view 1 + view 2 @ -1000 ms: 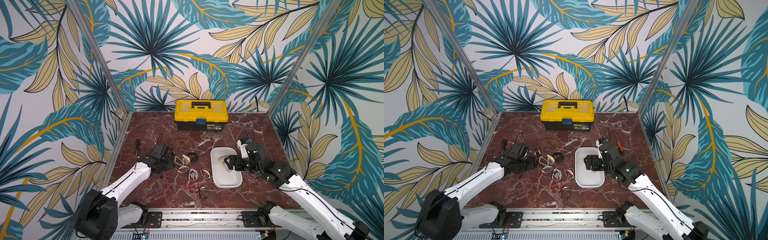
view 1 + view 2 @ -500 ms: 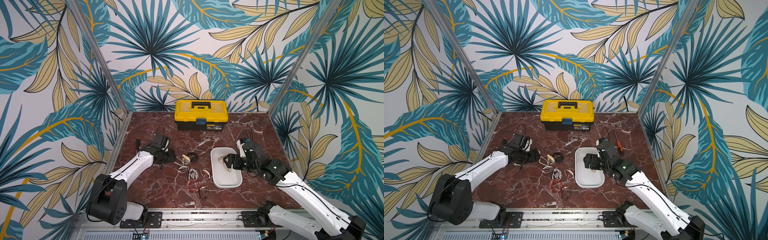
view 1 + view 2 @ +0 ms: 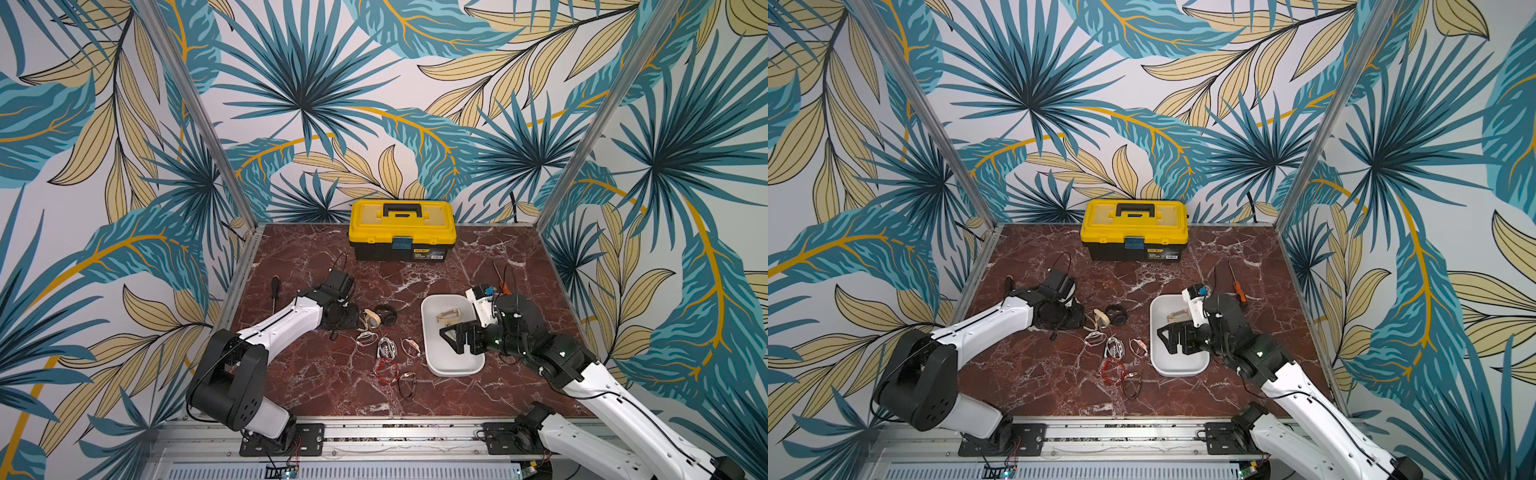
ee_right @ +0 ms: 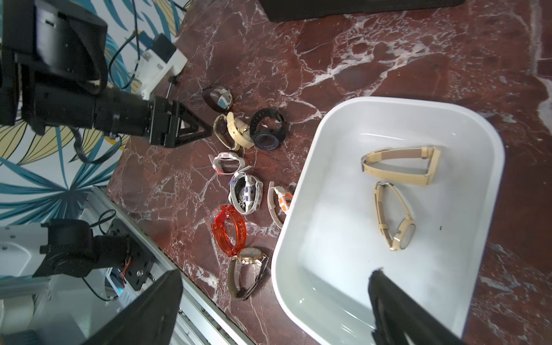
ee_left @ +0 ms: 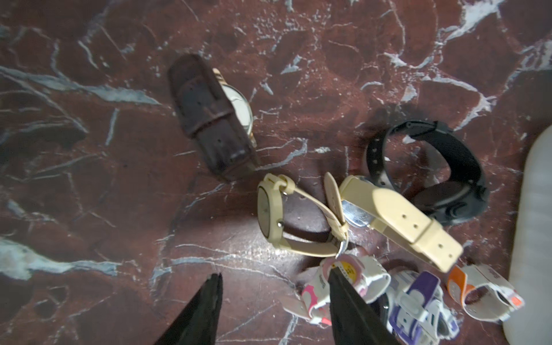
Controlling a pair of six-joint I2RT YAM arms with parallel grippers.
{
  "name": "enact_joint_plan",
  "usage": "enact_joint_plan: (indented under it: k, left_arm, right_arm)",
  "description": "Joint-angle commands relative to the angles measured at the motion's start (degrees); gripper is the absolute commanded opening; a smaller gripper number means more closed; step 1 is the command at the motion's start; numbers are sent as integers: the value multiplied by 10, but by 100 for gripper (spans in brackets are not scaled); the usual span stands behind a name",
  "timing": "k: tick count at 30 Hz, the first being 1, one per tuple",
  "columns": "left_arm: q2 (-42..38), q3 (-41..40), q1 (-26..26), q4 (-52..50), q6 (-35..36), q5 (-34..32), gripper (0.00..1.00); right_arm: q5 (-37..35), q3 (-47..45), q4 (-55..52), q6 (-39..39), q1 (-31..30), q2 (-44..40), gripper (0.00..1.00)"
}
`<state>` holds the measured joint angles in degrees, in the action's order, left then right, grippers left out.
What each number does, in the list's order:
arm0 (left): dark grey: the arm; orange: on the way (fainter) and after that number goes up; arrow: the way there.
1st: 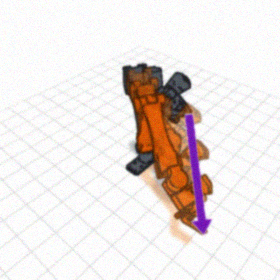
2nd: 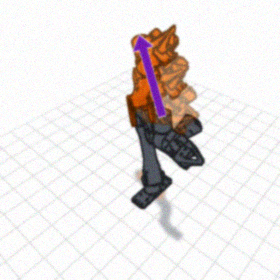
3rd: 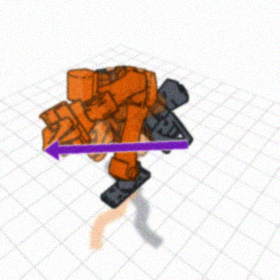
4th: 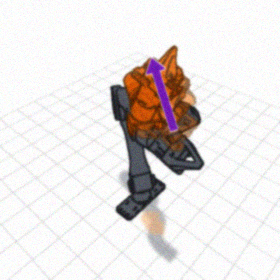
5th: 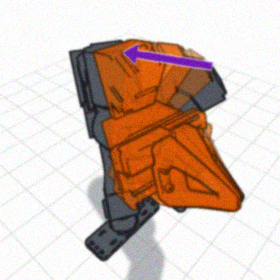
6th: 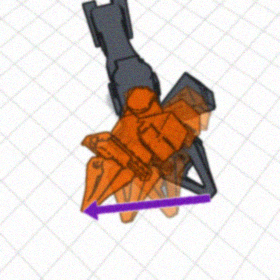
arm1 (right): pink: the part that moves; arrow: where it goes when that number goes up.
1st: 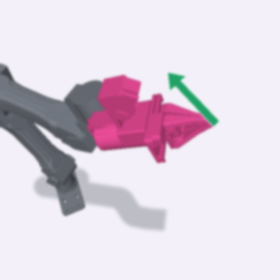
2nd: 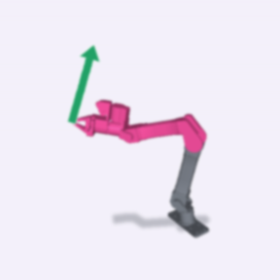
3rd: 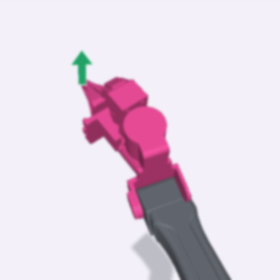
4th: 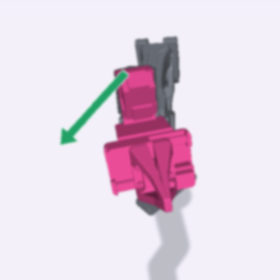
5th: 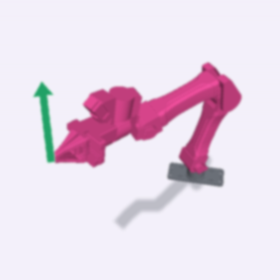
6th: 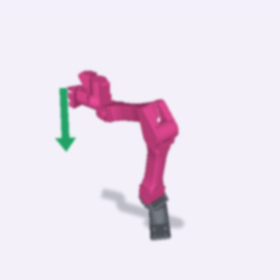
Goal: Put the watch into the storage box
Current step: Pick up the watch at the center of the board.
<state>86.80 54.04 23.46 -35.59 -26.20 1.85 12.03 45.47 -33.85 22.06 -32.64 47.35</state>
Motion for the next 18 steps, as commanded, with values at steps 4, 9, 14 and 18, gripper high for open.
enact_joint_plan:
  k: [4, 9, 14, 18]
  left_arm:
    - [24, 27, 1, 7, 10, -41, 60]
    - [50, 37, 2, 28, 13, -31, 60]
    - [82, 57, 4, 38, 18, -33, 57]
    - [101, 71, 4, 38, 19, -38, 49]
  right_arm:
    - [37, -9, 22, -55, -10, -2, 100]
    - [19, -3, 7, -70, -14, -2, 100]
    - [21, -4, 9, -64, -17, 5, 100]
    - [13, -3, 7, -61, -23, 8, 100]
